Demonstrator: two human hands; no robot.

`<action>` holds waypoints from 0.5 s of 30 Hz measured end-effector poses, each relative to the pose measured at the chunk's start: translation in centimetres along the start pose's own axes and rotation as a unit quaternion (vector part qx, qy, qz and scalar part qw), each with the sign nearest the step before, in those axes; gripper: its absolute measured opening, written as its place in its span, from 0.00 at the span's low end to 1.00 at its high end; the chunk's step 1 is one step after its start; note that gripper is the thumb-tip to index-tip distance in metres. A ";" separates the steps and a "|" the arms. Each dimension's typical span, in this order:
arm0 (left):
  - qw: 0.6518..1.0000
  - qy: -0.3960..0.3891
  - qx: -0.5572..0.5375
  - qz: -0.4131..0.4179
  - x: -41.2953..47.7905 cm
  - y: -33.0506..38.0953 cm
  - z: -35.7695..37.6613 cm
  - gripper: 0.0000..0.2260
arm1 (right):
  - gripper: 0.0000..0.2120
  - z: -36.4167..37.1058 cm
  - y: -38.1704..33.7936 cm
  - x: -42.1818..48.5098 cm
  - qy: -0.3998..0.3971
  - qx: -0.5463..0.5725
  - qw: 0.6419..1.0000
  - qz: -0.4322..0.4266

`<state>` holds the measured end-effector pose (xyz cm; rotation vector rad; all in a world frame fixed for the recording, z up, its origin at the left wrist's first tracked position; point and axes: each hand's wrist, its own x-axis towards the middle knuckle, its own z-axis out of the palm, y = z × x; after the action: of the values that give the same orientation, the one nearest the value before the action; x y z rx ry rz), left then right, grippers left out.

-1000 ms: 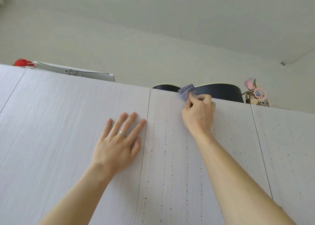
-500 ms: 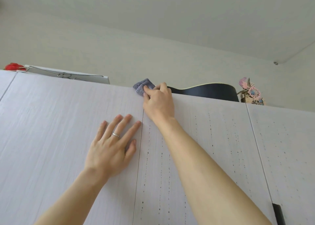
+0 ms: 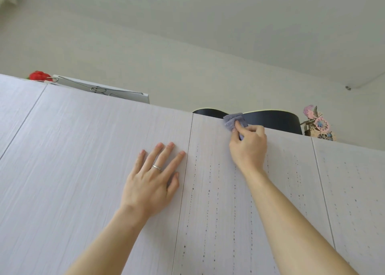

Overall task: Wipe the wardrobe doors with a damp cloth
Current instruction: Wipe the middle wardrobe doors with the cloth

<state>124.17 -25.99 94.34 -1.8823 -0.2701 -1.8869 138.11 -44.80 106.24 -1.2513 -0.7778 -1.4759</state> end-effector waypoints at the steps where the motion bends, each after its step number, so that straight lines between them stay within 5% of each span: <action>1: 1.000 0.000 -0.001 0.001 0.0 0.0 0.0 0.23 | 0.16 0.1 0.3 0.2 0.013 0.001 0.999 0.030; 4: 1.000 -0.004 -0.002 0.001 0.2 -0.2 0.1 0.23 | 0.16 1.2 -1.2 -1.0 0.039 0.006 0.997 0.068; 11: 0.999 -0.037 0.003 -0.018 0.2 0.4 -0.6 0.24 | 0.18 0.2 -0.9 -3.3 -0.047 -0.009 0.989 -0.141; 15: 0.995 -0.080 -0.006 -0.062 0.2 1.3 -1.2 0.25 | 0.19 -2.8 3.2 -0.5 -0.040 -0.059 0.996 -0.043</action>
<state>123.71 -27.73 94.24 -2.0716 -0.4381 -1.8218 140.25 -48.11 104.64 -1.3880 -0.8164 -1.5690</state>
